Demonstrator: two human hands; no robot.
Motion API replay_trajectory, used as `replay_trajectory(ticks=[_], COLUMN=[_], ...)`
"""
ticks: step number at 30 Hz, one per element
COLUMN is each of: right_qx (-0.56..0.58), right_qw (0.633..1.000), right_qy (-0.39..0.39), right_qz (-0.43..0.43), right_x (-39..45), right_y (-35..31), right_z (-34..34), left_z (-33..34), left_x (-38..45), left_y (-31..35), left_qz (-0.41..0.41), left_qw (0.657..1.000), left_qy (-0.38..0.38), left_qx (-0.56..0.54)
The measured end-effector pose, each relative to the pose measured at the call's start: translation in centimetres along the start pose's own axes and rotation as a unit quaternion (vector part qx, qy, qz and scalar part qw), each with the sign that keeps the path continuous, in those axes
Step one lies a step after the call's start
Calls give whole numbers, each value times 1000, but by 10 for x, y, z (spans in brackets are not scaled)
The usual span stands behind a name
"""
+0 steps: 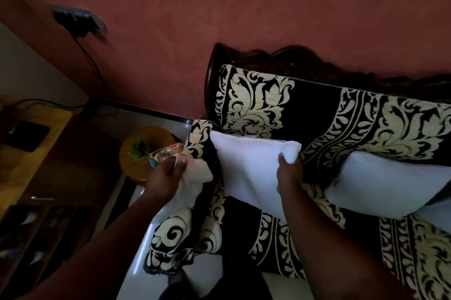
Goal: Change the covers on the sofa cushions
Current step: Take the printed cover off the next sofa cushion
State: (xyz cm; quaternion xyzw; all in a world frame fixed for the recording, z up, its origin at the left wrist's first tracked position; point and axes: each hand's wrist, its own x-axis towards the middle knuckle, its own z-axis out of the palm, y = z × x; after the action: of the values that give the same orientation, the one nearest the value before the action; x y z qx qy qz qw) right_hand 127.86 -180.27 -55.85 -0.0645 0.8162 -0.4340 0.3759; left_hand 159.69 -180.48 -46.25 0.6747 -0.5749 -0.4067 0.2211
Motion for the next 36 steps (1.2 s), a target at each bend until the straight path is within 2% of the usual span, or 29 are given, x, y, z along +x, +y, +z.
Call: replay_trajectory(ticks=[3, 10, 14, 17, 21, 23, 25, 28, 32, 34, 36], right_qx=[38, 26, -8, -14, -45, -73, -148, -66, -123, -150, -174], right_qw=[999, 999, 998, 998, 986, 977, 954, 954, 897, 858, 848], right_qy=[-12, -42, -46, -39, -130, -191, -260, -291, -407, -437, -393], right_qz=[14, 9, 48, 52, 94, 53, 19, -21, -119, -225, -311], right_x=[25, 81, 165, 129, 76, 67, 50, -10, -93, -136, -175], right_y=[-6, -24, 26, -9, -31, -20, -11, -9, 7, 15, 26], right_z=[20, 40, 49, 37, 24, 18, 8, -9, -19, -24, -20], left_z=[14, 37, 42, 42, 37, 35, 33, 29, 18, 16, 18], left_x=[18, 56, 64, 67, 66, 62, 56, 42, 10, -10, -28], left_y=[-1, 3, 8, 5, -2, -1, 2, 11, 27, 41, 53], left_qz=[-17, -18, -15, -14, -8, -2, 10, 26, 115, 149, 161], left_qw=[1000, 996, 996, 995, 996, 994, 994, 993, 979, 965, 949], left_qy=[-14, -46, -50, -54, -57, -65, -63, -82, -160, -216, -263], left_qx=[22, 68, 75, 79, 73, 85, 85, 76, 42, 4, -65])
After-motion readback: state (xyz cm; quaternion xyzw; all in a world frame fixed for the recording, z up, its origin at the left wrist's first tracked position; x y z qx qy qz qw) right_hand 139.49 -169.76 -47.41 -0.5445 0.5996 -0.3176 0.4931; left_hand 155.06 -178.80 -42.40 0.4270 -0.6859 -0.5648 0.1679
